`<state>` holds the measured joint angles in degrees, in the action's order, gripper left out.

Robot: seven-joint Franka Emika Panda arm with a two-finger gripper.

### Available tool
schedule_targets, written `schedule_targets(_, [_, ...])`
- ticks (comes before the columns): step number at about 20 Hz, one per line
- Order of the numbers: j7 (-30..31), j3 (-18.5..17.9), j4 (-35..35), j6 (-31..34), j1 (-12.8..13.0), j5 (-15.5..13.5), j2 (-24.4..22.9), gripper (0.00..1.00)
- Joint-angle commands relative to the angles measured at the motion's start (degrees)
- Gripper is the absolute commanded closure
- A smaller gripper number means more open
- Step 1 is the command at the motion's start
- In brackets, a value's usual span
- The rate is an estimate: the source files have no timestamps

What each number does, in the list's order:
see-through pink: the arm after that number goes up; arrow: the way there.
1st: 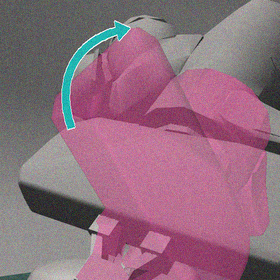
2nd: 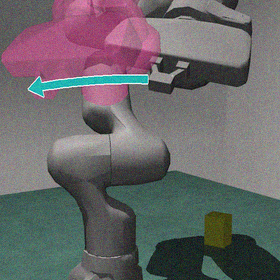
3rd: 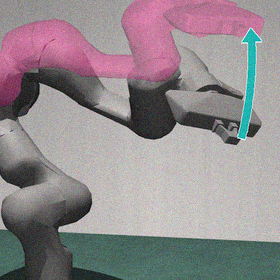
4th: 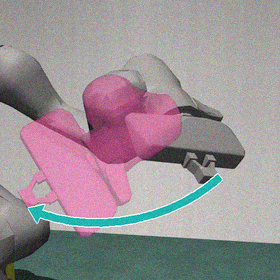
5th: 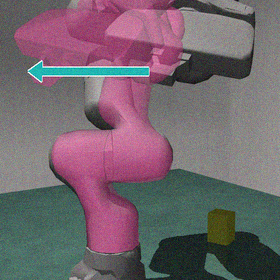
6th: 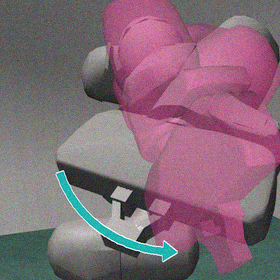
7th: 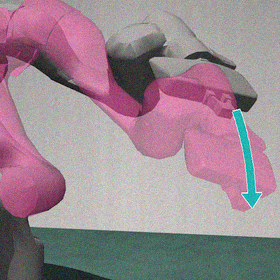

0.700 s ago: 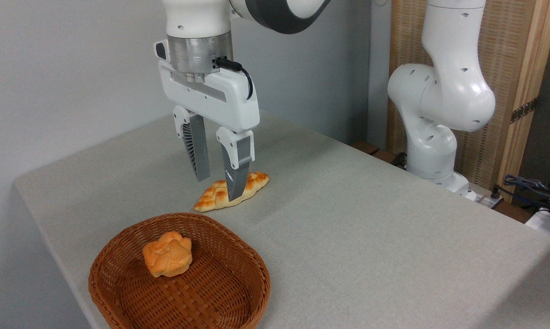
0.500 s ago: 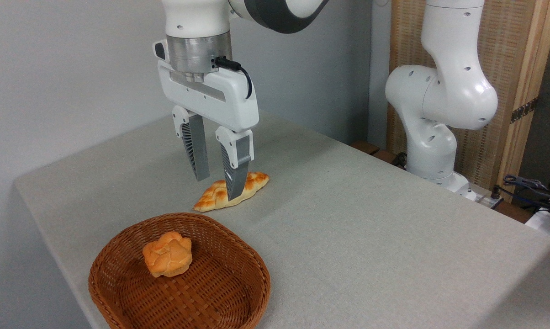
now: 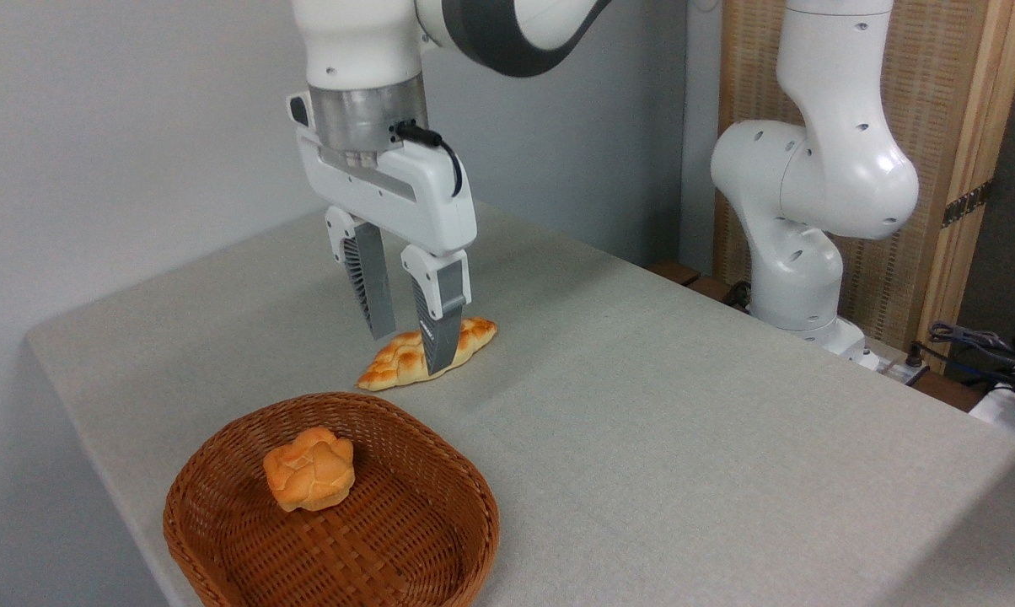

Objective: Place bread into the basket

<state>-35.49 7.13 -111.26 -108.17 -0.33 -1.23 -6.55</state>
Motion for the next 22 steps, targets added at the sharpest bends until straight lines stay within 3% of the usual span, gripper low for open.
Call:
schedule_targets(1, [0.5,0.3,-2.5,0.9,1.8,-2.1,-0.2,0.00])
schedule_targets(3, [0.6,0.3,-3.4,0.9,3.2,-3.3,0.0,0.00])
schedule_targets(14, [0.2,0.3,-7.9,0.1,12.0,-3.4,3.7,0.00])
schedule_targets(17, [0.2,0.3,-7.8,-0.2,13.4,-5.3,4.4,0.00])
schedule_targets(22, [0.2,0.5,-7.7,-0.4,14.8,-4.9,7.2,0.00])
